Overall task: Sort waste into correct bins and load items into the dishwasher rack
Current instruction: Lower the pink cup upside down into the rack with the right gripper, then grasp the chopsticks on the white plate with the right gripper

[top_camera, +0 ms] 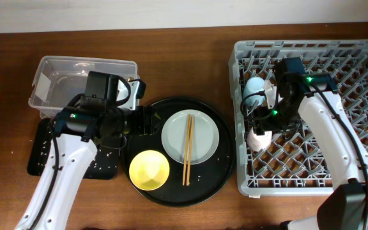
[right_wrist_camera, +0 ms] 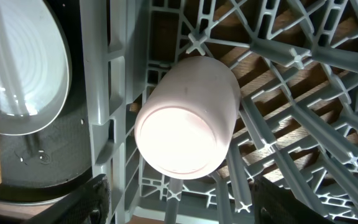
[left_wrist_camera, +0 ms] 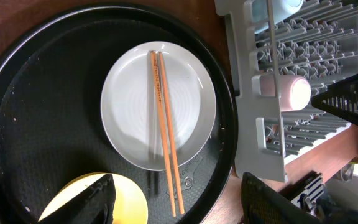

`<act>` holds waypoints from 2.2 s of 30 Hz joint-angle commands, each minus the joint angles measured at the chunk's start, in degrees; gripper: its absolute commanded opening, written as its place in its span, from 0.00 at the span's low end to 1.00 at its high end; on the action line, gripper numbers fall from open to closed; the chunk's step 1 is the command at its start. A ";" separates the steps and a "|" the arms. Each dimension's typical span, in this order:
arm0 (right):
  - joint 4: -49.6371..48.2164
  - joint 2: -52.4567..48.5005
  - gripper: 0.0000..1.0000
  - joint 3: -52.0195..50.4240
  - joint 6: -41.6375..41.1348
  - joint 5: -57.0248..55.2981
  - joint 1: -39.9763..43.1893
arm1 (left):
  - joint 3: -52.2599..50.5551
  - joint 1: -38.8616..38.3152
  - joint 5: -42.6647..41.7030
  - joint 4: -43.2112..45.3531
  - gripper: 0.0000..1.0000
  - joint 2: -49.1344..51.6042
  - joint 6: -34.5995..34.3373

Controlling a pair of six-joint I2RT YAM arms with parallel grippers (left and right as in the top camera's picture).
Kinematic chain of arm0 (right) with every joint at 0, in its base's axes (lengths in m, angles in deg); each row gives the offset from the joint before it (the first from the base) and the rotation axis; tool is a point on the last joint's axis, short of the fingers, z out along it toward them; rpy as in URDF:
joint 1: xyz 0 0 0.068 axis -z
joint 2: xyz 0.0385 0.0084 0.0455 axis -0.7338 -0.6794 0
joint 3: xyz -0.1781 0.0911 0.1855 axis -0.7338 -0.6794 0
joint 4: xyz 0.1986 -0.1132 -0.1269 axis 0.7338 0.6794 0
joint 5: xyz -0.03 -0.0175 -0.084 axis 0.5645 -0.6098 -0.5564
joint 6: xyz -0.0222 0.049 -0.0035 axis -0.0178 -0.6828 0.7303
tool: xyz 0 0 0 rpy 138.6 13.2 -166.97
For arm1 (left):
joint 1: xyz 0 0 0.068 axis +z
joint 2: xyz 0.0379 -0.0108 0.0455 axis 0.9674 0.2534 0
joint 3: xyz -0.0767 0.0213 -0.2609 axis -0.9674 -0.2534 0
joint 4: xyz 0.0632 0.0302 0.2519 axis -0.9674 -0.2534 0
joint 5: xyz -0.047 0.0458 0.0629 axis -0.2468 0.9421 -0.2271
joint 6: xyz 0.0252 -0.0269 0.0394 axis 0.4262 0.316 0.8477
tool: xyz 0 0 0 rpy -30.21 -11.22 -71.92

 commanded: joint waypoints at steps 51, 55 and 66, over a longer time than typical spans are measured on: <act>-30.69 -19.69 0.21 -7.04 -39.74 -1.07 -33.18 | -0.17 40.61 10.45 -5.66 0.99 0.00 -2.99; -29.00 -19.69 0.04 -6.82 -39.67 -1.07 -33.07 | -0.17 40.61 10.45 -5.66 1.00 0.00 -2.99; 5.92 -13.84 0.04 25.53 -7.10 -11.65 -10.99 | -0.17 40.61 10.45 -5.66 0.99 0.00 -2.99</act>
